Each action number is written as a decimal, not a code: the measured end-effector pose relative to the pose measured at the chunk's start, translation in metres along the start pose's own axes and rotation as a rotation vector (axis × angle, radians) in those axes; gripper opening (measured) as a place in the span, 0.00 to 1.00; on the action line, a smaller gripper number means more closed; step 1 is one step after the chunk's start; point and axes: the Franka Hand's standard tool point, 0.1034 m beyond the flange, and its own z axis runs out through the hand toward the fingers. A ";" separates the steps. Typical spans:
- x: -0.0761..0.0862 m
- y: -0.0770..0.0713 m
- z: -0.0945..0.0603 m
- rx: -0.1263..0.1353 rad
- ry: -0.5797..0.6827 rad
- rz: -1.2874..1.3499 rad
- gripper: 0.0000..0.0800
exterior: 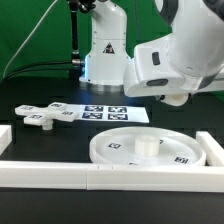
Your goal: Assemble round table
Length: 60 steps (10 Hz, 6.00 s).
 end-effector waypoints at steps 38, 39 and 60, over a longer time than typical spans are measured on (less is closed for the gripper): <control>0.033 0.063 -0.064 -0.166 1.203 -0.127 0.51; 0.035 0.063 -0.064 -0.168 1.211 -0.127 0.51; 0.012 0.068 -0.088 -0.122 0.815 -0.174 0.81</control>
Offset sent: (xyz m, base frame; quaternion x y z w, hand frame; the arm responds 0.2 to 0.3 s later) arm 0.0160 -0.0355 -0.0131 -0.0054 0.1994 -0.0535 0.9784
